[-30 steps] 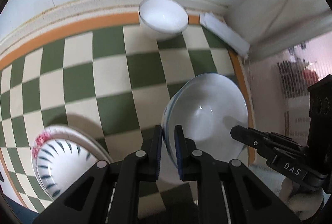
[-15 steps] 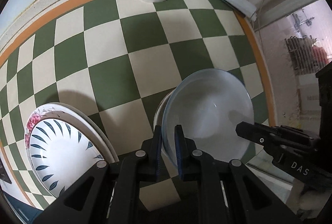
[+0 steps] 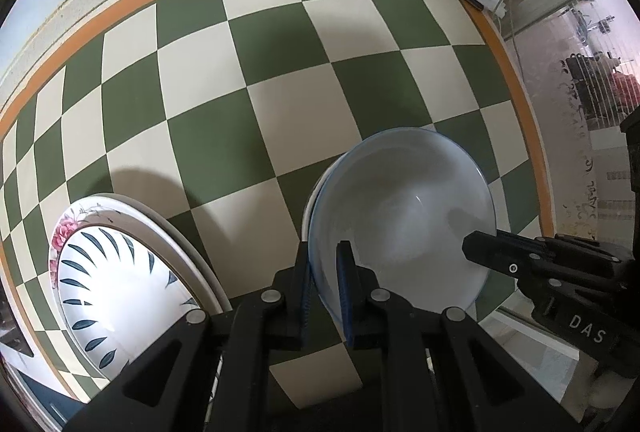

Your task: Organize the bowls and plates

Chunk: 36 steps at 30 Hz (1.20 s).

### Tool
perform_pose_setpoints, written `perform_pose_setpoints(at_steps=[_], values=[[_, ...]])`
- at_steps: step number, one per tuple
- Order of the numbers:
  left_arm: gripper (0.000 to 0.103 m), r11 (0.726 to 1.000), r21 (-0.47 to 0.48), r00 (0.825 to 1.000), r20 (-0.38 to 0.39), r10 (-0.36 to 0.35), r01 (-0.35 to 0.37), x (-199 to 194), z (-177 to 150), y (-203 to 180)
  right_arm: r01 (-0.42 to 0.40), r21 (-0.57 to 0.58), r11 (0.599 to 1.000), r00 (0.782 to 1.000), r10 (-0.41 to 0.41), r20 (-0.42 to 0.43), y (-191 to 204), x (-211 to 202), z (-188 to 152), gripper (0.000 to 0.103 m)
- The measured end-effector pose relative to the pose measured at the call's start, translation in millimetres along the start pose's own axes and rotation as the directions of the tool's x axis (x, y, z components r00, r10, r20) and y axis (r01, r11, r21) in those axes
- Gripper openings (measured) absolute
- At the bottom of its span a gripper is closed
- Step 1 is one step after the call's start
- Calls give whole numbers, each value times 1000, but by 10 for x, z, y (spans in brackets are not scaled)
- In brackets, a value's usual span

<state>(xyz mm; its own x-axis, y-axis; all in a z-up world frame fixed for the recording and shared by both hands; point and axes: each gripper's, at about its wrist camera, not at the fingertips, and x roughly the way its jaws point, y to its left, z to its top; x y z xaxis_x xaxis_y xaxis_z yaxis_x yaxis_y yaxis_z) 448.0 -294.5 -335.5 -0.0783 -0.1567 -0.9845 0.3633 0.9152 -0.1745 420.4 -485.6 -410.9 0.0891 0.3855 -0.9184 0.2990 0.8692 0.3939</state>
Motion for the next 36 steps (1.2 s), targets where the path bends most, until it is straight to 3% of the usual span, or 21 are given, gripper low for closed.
perform_pose_setpoints(at_steps=[10, 23, 29, 31, 33, 36], values=[[10, 1000, -14, 1000, -13, 3, -3, 46, -4, 22, 21, -19, 1000, 1000, -21, -15, 49, 39, 58, 12], [11, 998, -50, 998, -36, -45, 43, -67, -59, 91, 20, 5, 1000, 998, -20, -68, 48, 68, 73, 15], [12, 997, -59, 998, 33, -47, 49, -431, -33, 123, -27, 14, 1000, 997, 28, -66, 58, -107, 116, 15], [25, 996, -77, 996, 75, -41, 47, -564, 38, 158, -45, 12, 999, 998, 45, -50, 73, -196, 191, 15], [32, 994, -99, 993, 113, -44, 55, -646, 156, 211, -59, 9, 998, 998, 59, -30, 97, -284, 318, 29], [33, 983, -159, 989, 131, -66, 87, -653, 473, 368, -84, -7, 996, 996, 84, 11, 142, -391, 586, 44]])
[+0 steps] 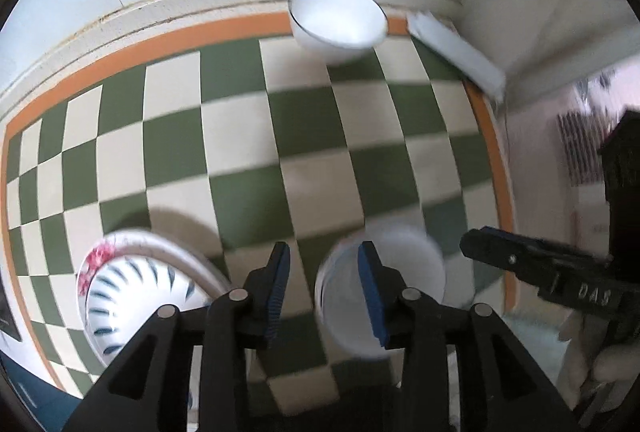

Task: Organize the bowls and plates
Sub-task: 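Move both grippers to the black-rimmed white bowl and grasp its rim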

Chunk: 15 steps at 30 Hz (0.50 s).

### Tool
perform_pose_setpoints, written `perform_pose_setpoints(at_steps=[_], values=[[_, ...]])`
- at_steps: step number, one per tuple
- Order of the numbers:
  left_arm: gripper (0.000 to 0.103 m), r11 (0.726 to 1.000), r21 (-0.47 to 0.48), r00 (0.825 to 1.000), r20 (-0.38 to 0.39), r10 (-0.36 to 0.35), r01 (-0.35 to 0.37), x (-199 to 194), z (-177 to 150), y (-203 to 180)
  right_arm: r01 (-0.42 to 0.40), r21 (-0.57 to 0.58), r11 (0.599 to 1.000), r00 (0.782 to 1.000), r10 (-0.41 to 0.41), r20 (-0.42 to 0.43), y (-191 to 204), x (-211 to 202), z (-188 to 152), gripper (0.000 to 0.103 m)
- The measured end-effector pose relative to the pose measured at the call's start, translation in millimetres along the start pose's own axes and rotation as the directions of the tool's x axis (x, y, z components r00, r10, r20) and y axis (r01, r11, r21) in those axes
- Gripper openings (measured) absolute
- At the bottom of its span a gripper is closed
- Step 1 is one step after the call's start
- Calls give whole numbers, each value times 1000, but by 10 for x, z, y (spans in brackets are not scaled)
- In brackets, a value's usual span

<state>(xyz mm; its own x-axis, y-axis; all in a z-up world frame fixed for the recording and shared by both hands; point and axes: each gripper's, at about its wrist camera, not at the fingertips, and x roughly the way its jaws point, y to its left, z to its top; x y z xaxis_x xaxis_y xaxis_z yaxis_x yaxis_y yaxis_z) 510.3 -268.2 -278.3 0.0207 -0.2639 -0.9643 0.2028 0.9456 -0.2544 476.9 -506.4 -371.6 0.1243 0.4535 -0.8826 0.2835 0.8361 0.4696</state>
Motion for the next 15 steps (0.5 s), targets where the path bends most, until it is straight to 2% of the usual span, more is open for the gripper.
perform_pose_setpoints(at_steps=[5, 8, 11, 15], values=[[33, 996, -90, 999, 36, 26, -23, 161, 635, 194, -59, 9, 998, 996, 58, 71, 28, -19, 648, 45], [33, 991, -128, 999, 37, 31, -26, 293, 1028, 332, -65, 11, 998, 992, 63, 109, 38, 22, 1010, 45], [33, 979, -200, 999, -9, -47, 45, 498, 1350, 499, -36, 17, 999, 989, 33, 142, 50, 129, 1458, 45], [33, 970, -232, 997, -21, -71, 64, 675, 1668, 564, -12, 26, 1000, 989, 8, 150, 62, 313, 1908, 45]])
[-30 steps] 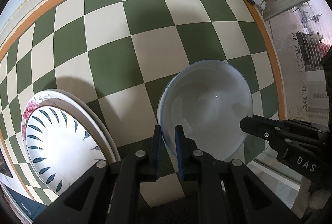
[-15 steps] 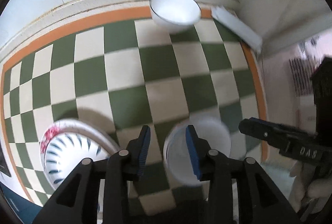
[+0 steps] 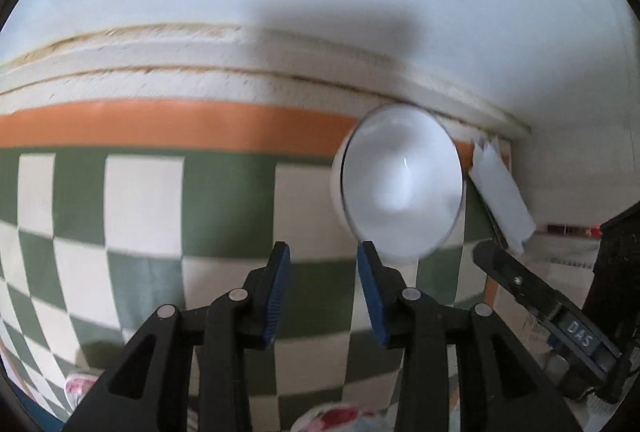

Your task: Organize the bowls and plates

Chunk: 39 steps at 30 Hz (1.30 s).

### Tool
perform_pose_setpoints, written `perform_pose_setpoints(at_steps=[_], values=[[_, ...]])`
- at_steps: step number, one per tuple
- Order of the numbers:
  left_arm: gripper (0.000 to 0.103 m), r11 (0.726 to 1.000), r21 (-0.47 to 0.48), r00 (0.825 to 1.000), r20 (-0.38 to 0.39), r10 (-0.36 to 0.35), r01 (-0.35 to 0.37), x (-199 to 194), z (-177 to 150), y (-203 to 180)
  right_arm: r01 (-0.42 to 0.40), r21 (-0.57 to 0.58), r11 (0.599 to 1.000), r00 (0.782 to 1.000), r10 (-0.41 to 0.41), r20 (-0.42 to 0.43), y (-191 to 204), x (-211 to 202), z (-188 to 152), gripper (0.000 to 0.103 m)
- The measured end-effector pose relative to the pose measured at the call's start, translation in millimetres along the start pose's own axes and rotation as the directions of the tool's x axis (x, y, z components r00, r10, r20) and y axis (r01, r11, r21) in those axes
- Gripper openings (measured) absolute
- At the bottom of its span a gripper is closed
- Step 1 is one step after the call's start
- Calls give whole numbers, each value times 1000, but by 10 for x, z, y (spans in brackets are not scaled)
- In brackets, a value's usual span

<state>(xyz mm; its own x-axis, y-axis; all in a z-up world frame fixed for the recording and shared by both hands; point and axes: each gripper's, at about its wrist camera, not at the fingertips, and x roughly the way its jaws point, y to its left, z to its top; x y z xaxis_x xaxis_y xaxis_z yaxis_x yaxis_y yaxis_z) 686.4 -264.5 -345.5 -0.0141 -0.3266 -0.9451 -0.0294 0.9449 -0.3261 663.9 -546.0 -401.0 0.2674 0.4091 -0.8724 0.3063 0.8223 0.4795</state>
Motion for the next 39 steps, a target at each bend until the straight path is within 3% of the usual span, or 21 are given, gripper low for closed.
perform_pose_setpoints(at_steps=[8, 10, 12, 14, 24, 39], values=[[31, 999, 27, 998, -45, 36, -35, 402, 330, -153, 31, 2, 1000, 998, -31, -61, 22, 473, 438, 44], [13, 998, 51, 998, -42, 49, -47, 483, 336, -190, 41, -9, 999, 997, -42, -60, 5, 557, 476, 38], [13, 994, 77, 997, -31, 76, -74, 529, 332, -234, 49, -18, 999, 996, -51, -69, 20, 627, 503, 19], [12, 990, 100, 995, -16, 97, -95, 547, 324, -275, 80, -36, 996, 995, -82, -63, 28, 669, 523, 11], [12, 984, 132, 993, 24, 120, -122, 560, 198, -414, 106, -76, 991, 992, -111, -54, 80, 634, 405, 10], [12, 981, 168, 990, 118, 80, -100, -118, -434, -413, 80, -126, 989, 997, -81, -2, 387, 70, -66, 10]])
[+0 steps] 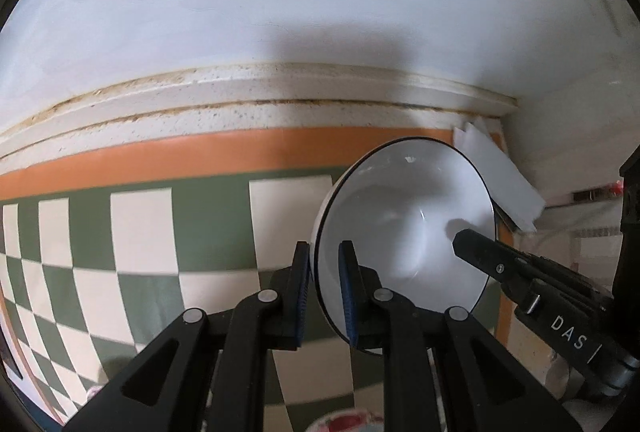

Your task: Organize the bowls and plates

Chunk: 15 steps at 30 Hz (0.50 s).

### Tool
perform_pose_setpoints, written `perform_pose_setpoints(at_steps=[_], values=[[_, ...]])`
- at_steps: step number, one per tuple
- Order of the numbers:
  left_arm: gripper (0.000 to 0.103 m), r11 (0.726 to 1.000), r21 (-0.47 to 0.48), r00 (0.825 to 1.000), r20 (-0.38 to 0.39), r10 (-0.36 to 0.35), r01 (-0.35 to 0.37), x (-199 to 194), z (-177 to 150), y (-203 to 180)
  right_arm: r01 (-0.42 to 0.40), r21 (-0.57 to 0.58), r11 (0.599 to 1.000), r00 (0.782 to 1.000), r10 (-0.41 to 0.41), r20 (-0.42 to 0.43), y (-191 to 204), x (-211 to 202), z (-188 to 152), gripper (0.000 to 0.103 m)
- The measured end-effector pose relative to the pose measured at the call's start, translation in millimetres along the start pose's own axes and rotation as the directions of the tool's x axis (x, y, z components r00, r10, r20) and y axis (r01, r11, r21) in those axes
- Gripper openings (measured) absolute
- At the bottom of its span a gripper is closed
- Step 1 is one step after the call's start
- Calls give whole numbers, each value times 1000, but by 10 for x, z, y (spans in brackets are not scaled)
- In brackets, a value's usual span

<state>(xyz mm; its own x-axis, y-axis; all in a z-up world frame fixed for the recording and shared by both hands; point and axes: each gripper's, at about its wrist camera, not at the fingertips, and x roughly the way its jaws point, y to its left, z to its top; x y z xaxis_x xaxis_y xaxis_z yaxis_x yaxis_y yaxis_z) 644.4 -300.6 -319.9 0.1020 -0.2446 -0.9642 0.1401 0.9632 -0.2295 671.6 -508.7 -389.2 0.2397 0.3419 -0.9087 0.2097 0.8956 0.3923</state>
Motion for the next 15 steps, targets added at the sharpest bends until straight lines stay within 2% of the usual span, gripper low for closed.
perform_pose_setpoints(at_steps=[2, 6, 15], values=[[12, 1000, 11, 1000, 12, -6, 6, -105, -111, -33, 4, -12, 1000, 1000, -4, 13, 144, -74, -141, 10], [12, 999, 41, 999, 42, -17, 15, -337, -331, -97, 7, -23, 1000, 999, -6, 33, 160, -362, -413, 10], [12, 992, 125, 998, 55, -40, 33, -750, -973, -223, -7, 8, 1000, 997, 6, 74, 55, -1014, -1148, 10]])
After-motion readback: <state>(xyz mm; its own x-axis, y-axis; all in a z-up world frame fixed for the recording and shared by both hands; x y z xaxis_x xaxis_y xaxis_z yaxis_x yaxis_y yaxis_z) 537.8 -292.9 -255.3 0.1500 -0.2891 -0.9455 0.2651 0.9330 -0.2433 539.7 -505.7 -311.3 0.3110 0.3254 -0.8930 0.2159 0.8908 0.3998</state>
